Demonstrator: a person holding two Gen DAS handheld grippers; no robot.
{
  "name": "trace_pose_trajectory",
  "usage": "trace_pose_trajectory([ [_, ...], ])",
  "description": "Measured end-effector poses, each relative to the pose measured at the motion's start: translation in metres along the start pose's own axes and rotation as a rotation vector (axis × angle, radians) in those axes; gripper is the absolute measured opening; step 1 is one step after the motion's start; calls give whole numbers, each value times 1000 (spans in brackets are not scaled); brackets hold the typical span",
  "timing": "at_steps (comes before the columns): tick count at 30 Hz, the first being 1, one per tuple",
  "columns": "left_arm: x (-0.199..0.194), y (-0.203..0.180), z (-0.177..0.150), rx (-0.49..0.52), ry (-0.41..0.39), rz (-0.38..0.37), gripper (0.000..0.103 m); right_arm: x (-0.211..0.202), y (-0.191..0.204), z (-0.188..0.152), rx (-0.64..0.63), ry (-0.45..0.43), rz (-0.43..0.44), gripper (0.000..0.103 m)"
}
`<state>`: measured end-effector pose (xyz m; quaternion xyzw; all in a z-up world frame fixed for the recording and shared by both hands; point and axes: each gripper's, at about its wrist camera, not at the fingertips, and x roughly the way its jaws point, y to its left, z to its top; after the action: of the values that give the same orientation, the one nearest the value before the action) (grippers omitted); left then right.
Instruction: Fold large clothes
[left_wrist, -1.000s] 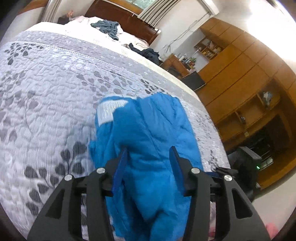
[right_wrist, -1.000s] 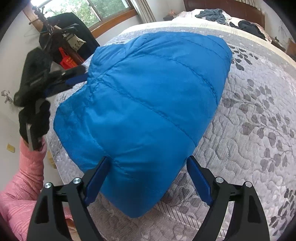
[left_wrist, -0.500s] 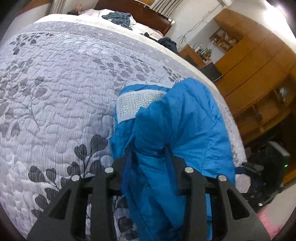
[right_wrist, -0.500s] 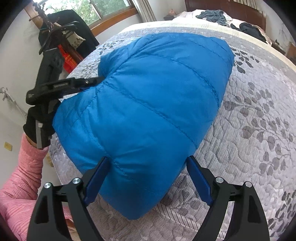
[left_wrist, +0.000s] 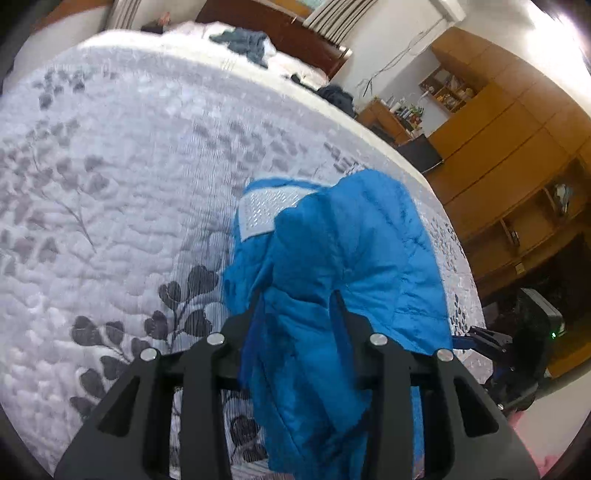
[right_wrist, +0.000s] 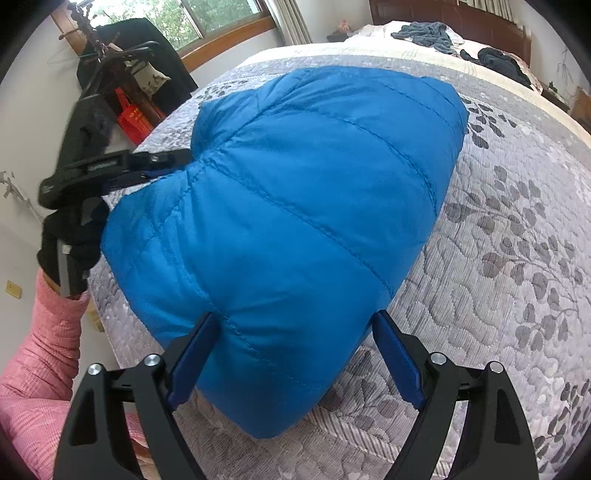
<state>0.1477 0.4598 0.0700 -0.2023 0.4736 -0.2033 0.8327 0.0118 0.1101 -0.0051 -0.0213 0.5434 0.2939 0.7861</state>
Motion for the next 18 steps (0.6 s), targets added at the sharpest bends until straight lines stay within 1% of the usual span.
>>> trace_pose_trajectory([
  [3, -15, -19, -6, 45, -30, -4, 39, 0, -2, -1, -2, -1, 1, 86],
  [7, -27, -40, -33, 99, -32, -24, 40, 1, -4, -2, 0, -1, 7, 87],
  [9, -31, -46, -46, 123, -30, -6, 40, 1, -6, -2, 2, 3, 11, 88],
  [11, -30, -45, -55, 133, -24, 18, 42, 2, -6, -2, -1, 6, 10, 88],
  [13, -24, -41, -58, 130, -8, 33, 46, 2, -3, -1, -9, 5, 4, 88],
  [14, -20, -37, -58, 117, 2, 30, 50, 2, -1, 0, -12, 4, 0, 88],
  [16, -13, -28, -58, 84, 24, 8, 52, 2, 0, 0, -14, 1, -4, 88],
  [18, -7, -24, -57, 77, 35, -11, 54, 2, 1, 0, -12, 1, -2, 88],
])
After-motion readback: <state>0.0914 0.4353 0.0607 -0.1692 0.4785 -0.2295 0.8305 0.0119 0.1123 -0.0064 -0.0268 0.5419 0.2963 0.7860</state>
